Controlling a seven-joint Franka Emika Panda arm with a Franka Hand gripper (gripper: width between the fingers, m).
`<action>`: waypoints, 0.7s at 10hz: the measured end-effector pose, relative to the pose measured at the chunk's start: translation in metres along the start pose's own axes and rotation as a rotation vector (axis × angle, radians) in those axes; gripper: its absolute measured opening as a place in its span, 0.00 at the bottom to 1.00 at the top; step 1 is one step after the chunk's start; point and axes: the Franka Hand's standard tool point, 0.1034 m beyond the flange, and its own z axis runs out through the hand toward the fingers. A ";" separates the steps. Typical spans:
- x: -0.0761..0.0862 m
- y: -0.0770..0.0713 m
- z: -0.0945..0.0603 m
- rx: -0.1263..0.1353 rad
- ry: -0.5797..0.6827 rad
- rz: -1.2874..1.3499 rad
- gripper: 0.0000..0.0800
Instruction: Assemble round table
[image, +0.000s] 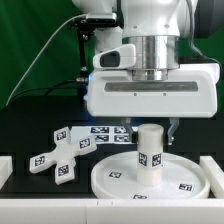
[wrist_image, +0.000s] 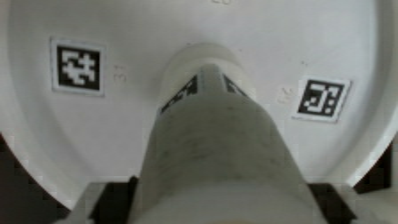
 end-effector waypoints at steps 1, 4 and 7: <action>0.000 0.002 0.000 0.001 -0.005 0.158 0.51; 0.000 0.006 0.001 0.011 -0.016 0.511 0.51; -0.002 0.008 0.002 0.022 -0.027 0.663 0.51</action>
Offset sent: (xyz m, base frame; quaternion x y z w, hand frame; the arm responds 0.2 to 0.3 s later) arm 0.0094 0.0117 -0.0023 0.0537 -0.0181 0.2716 0.9607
